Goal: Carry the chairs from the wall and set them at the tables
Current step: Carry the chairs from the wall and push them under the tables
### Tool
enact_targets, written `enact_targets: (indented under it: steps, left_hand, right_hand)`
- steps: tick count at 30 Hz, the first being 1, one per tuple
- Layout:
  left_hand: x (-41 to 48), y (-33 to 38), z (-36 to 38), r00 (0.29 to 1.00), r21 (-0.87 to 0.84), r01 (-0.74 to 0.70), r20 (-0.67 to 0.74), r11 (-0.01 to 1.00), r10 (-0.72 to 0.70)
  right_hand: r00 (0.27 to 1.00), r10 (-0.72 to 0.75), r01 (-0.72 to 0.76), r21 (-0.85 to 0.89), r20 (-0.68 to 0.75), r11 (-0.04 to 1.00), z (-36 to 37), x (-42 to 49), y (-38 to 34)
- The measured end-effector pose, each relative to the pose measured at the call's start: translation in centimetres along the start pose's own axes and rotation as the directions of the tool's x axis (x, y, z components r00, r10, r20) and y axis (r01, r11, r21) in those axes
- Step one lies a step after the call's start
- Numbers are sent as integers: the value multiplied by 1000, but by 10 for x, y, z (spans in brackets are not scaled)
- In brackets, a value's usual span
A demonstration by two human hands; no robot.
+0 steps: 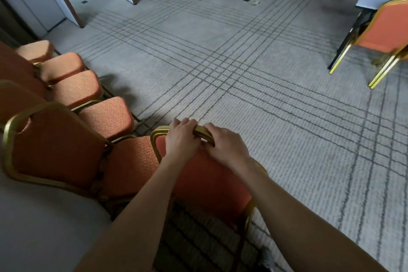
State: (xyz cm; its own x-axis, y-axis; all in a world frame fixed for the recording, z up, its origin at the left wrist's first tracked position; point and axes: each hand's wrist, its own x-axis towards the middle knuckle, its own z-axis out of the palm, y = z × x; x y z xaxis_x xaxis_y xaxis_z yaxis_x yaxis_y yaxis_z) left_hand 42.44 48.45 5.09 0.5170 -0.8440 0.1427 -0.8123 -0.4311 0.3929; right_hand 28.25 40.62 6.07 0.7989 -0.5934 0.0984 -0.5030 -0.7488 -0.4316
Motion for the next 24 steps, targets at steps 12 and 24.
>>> enact_targets:
  steps: [12,24]
  left_hand:
    - [4,45,29,987,-48,143,84,989,-138]
    - [49,107,69,963,89,266,22,960,-269]
  right_hand:
    - [998,-56,55,-205,1,977,-23,19,87]
    - [999,-29,26,-72,-34,997,-44,36,166]
